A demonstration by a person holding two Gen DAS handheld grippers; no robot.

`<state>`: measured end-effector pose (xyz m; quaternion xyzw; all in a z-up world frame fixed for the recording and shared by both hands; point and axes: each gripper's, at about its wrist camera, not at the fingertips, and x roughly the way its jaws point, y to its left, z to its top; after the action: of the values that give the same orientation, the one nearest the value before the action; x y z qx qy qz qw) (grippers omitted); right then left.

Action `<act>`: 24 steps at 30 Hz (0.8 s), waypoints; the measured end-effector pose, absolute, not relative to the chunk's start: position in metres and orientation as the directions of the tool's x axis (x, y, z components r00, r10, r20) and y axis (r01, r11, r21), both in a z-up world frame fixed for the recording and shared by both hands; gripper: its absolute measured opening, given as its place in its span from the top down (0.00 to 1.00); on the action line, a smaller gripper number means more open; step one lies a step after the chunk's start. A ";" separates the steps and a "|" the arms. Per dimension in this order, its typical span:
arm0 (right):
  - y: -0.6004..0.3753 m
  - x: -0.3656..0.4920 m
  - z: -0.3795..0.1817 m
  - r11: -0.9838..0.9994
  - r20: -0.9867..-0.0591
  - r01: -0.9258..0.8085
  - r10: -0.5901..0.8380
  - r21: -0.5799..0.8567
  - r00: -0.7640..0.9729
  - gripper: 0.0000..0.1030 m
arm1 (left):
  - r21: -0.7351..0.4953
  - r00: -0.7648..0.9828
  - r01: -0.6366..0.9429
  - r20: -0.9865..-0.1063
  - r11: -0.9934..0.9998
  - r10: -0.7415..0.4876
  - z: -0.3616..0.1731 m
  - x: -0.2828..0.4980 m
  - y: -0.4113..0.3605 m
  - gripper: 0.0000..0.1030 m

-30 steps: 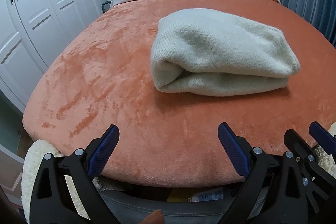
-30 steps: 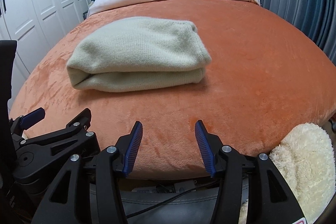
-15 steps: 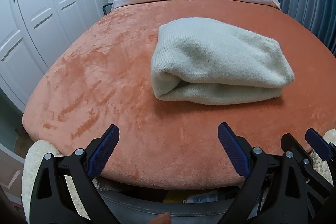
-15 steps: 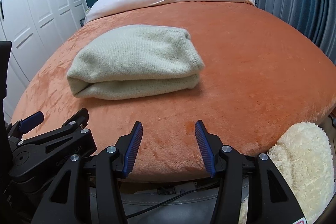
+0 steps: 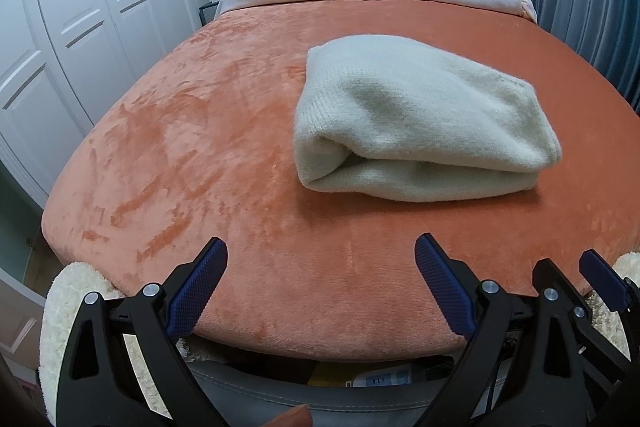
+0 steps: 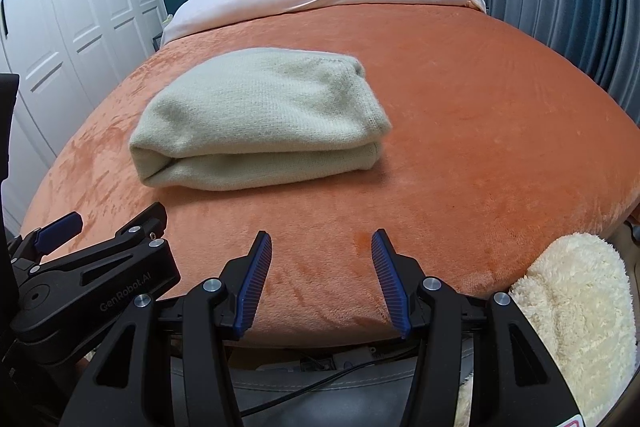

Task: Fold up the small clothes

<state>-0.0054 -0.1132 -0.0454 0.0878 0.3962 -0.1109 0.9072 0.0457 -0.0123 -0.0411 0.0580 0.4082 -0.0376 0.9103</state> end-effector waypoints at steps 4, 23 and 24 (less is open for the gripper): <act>-0.111 -0.006 -0.045 0.960 -0.739 0.270 -0.133 0.068 0.661 0.50 | 0.077 0.668 0.115 -0.744 0.990 -0.020 -0.040 0.044 -0.012 0.10; -0.109 0.009 -0.030 0.958 -0.766 0.284 -0.154 0.038 0.624 0.50 | 0.055 0.591 0.097 -0.806 0.994 -0.013 -0.030 0.062 -0.009 0.11; -0.109 0.009 -0.029 0.957 -0.766 0.286 -0.153 0.041 0.625 0.50 | 0.048 0.589 0.095 -0.808 0.994 -0.018 -0.030 0.062 -0.008 0.11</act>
<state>0.0093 -0.1093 -0.0293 0.0796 0.4155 -0.1223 0.8978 0.0622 -0.0084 -0.0299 0.0427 0.4524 -0.0316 0.8902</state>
